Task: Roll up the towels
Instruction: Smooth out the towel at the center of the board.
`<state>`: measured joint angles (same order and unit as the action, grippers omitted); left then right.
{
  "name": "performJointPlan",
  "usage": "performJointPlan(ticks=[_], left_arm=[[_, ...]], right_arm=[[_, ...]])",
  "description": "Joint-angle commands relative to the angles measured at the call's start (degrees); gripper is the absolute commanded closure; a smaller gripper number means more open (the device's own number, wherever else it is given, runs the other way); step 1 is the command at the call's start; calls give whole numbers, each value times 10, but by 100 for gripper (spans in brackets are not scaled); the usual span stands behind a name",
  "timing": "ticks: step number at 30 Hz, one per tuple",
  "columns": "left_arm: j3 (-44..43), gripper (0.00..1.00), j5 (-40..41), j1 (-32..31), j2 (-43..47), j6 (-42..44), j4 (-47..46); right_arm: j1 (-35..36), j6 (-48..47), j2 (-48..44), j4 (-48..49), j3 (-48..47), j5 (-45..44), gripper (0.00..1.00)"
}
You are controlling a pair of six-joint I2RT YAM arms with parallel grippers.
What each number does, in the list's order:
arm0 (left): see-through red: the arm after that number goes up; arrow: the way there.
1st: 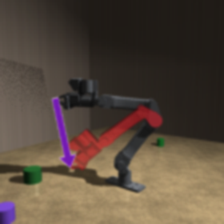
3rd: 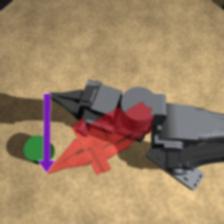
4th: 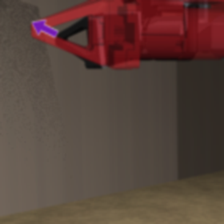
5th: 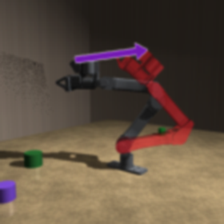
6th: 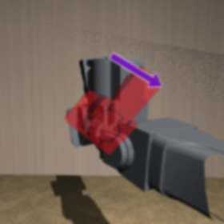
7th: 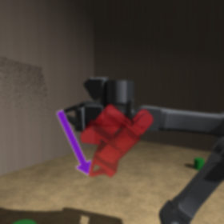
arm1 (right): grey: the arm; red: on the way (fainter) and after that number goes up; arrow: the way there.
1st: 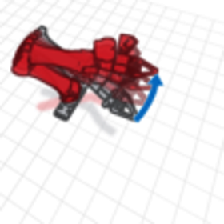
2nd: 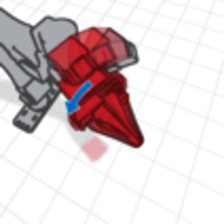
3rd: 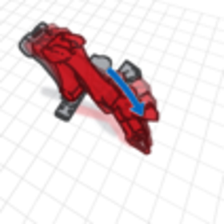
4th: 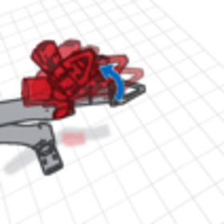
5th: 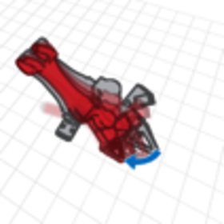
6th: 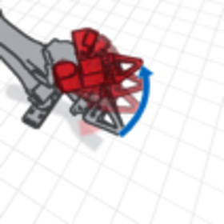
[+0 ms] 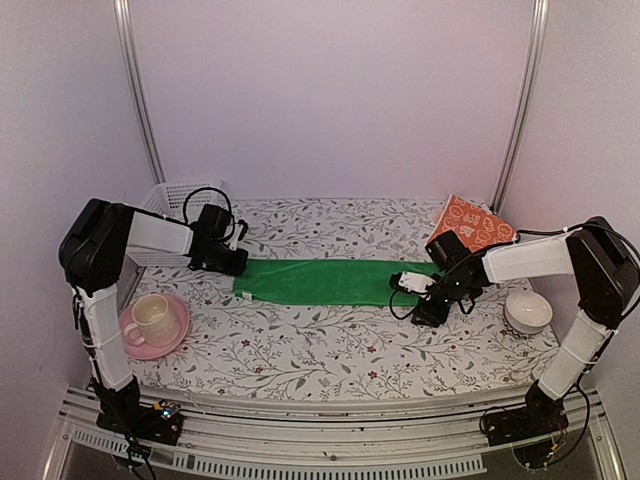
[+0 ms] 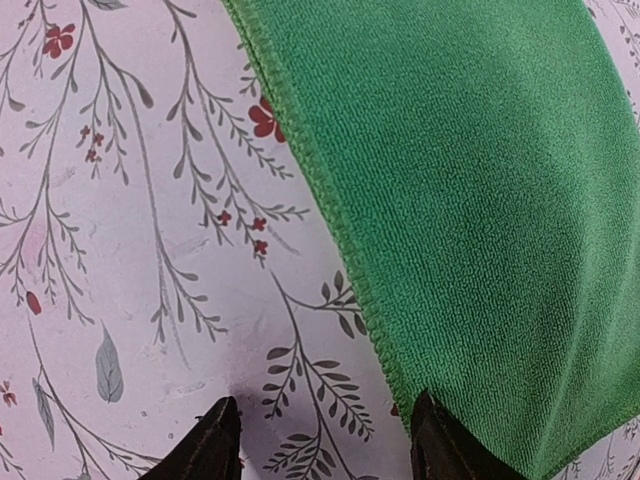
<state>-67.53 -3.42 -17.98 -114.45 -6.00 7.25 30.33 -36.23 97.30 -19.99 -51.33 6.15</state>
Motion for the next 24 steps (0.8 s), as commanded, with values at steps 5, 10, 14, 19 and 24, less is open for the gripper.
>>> performJointPlan(ticks=[5,10,14,19,24], left_arm=[[-6,100,-2,10,37,-1,-16],[2,100,-6,10,56,-3,-25],[3,100,-4,12,61,-7,-29],[-12,100,0,12,39,-9,-27],[-20,98,9,12,23,-10,-24]], right_arm=[[6,-1,19,4,4,-19,42],[6,-2,24,4,5,-22,42],[7,-2,27,3,5,-21,42],[7,-2,27,1,5,-20,42],[6,-1,27,-1,5,-17,42]])
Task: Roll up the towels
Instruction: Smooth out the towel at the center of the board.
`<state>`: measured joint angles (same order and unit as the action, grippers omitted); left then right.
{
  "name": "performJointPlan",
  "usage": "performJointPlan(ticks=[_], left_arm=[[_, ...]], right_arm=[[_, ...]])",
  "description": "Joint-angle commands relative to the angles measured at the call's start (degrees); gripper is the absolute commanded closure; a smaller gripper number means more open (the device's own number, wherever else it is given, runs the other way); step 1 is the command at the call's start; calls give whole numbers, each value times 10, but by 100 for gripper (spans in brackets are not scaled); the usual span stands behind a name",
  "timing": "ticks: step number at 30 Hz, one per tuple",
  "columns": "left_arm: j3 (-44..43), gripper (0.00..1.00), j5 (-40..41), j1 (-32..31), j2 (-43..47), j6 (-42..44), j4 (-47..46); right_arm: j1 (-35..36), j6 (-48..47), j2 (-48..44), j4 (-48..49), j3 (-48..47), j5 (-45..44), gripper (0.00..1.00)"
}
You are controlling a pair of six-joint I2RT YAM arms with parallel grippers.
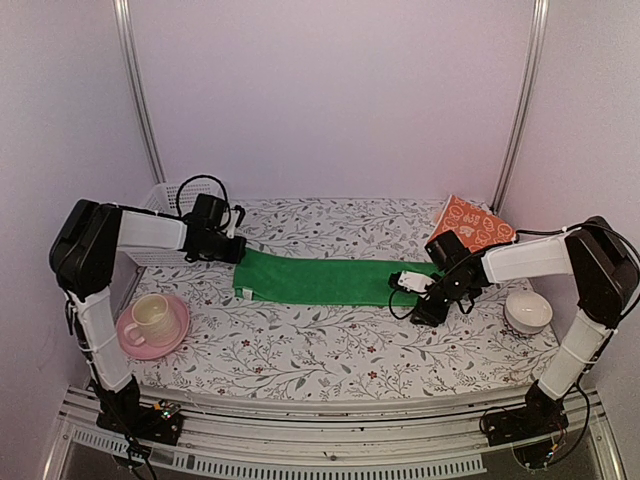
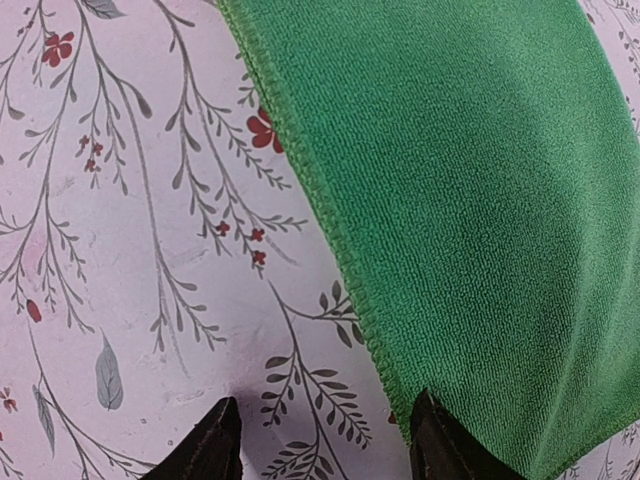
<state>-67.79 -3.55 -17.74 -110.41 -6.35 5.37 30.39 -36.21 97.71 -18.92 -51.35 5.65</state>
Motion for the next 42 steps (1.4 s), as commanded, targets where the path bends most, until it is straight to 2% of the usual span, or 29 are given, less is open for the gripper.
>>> performJointPlan(ticks=[1,6,12,20,23,31,36,38,40,42], left_arm=[[-17,96,16,10,-17,-7,-4],[-23,91,42,10,-17,-6,7],[-25,52,69,10,-13,-2,25],[12,38,74,-23,67,-7,28],[34,41,77,-57,94,-8,24],[97,82,65,-102,107,-25,11],[115,93,62,-104,96,-31,14],[116,94,57,-104,92,-33,18],[119,100,49,-104,90,-37,22],[121,100,45,-105,89,-39,26]], right_arm=[[5,-1,24,-12,5,-11,42],[5,-2,23,-15,4,-7,42],[5,-3,7,-24,0,8,41],[2,0,-59,-32,-13,31,34],[-2,7,-74,-32,-17,31,33],[-8,11,-74,-27,-12,25,33],[-7,11,-78,-25,-8,27,33],[-8,10,-77,-23,-7,27,33],[-8,10,-77,-22,-5,25,33],[-7,8,-77,-21,-3,24,33]])
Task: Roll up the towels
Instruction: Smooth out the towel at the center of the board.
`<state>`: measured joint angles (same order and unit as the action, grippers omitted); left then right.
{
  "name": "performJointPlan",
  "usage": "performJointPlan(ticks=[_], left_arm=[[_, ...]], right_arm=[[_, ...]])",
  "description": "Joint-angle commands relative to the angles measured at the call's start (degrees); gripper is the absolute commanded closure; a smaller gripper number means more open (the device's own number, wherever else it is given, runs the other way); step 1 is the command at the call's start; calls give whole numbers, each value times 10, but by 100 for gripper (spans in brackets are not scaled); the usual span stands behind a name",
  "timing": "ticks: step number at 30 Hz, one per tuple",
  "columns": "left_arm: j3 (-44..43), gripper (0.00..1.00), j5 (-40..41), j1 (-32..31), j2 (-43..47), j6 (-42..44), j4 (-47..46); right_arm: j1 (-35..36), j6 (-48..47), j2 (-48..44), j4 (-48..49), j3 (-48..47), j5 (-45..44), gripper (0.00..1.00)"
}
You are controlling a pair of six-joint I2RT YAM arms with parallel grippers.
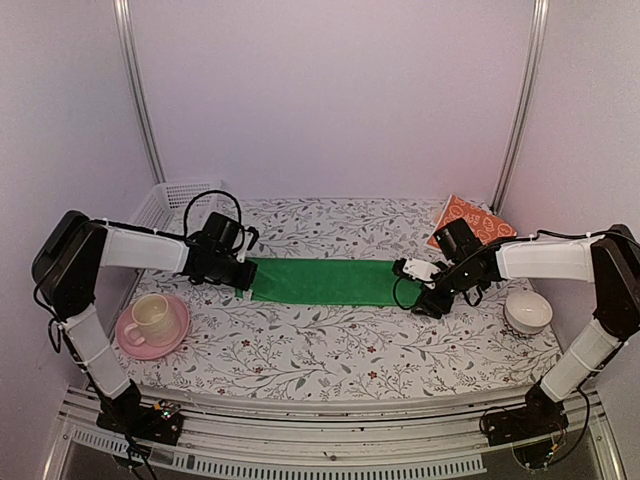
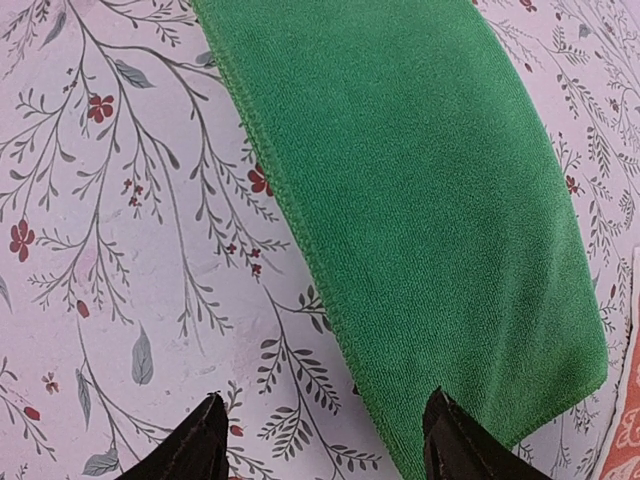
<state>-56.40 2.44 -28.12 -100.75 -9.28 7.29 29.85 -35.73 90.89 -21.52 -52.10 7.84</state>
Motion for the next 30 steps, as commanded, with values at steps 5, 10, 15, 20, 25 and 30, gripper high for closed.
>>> performJointPlan(ticks=[5,10,15,20,25,30], left_arm=[[13,100,-13,-3,-7,-11,23],[22,100,-21,-3,-8,-14,39],[25,100,-16,-3,-4,-17,62],[32,97,-13,-3,7,-18,77],[32,88,-18,-4,-2,-20,82],[24,75,-11,-5,-5,-17,95]], right_arm=[[-2,1,-10,8,7,0,33],[-2,-1,-13,8,8,2,33],[-2,0,-16,8,7,0,33],[-6,11,-18,4,-1,-9,33],[-31,29,-24,-10,-17,-12,34],[-76,51,-15,-15,-31,-32,40]])
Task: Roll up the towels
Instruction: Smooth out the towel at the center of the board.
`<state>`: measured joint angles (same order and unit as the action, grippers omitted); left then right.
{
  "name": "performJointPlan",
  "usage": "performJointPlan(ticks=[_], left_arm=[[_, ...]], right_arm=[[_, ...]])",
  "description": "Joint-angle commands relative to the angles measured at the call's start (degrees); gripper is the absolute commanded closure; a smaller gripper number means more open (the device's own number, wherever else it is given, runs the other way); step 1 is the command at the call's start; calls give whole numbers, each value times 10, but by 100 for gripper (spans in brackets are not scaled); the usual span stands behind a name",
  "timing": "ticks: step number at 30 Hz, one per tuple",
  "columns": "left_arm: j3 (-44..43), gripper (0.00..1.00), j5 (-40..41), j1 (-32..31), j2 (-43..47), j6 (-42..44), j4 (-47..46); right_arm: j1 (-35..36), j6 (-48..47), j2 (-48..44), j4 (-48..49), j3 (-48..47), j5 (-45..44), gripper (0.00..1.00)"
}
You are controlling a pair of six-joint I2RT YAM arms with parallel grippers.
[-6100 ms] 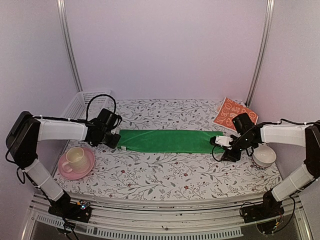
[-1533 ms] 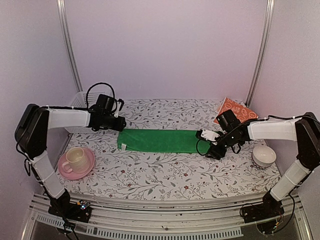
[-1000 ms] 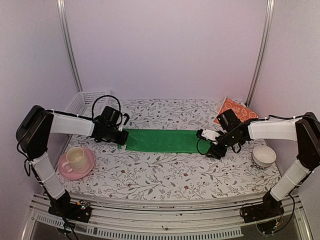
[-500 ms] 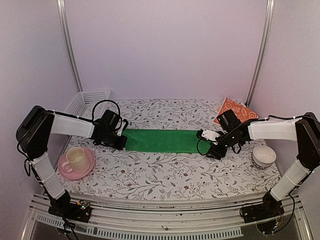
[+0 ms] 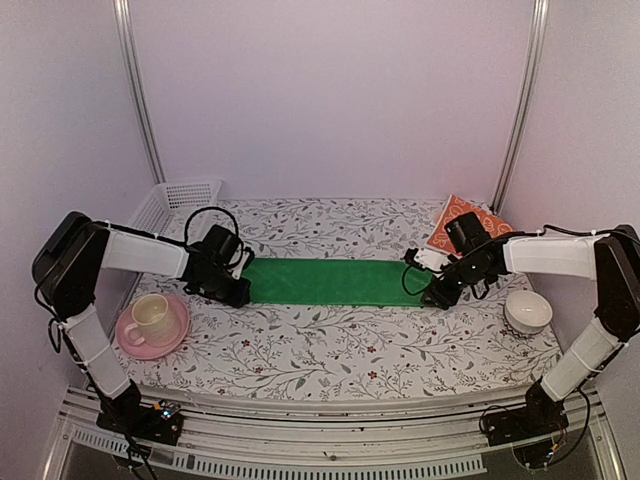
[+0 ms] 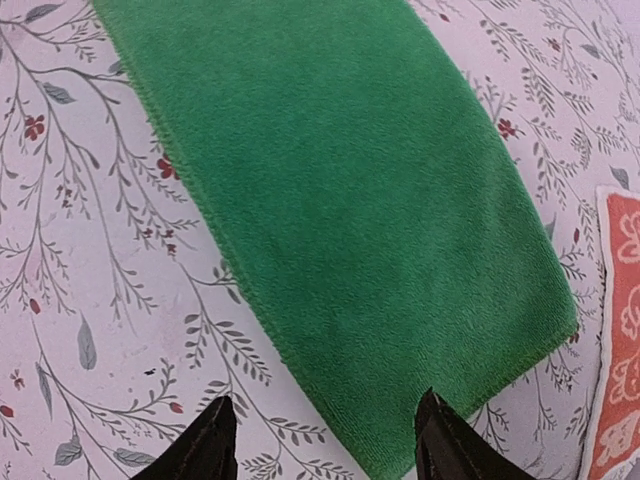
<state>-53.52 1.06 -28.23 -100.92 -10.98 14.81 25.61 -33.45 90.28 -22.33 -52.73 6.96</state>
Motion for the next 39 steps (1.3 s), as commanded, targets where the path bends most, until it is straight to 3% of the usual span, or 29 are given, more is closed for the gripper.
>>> performJointPlan(ticks=[1,5,8,10,13,20,27,39], left_arm=[[-6,71,3,-4,1,0,21],[-16,49,19,-5,34,-4,26],[-41,40,24,-12,54,-6,33],[-62,31,34,-23,61,-6,36],[-91,26,41,-43,56,-8,30],[-139,3,49,-93,8,-15,-4],[-163,3,46,-121,-49,-18,-60],[-178,3,42,-133,-92,-12,-87]], right_arm=[[-43,32,-4,-8,-27,-27,41],[-77,51,17,-14,-37,-47,44],[-113,66,25,-31,-48,-46,44],[-139,71,26,-48,-54,-15,44],[-163,63,27,-76,-56,54,39],[-169,51,51,-107,-58,133,29],[-185,49,98,-130,-59,172,22],[-200,32,133,-166,-65,230,22]])
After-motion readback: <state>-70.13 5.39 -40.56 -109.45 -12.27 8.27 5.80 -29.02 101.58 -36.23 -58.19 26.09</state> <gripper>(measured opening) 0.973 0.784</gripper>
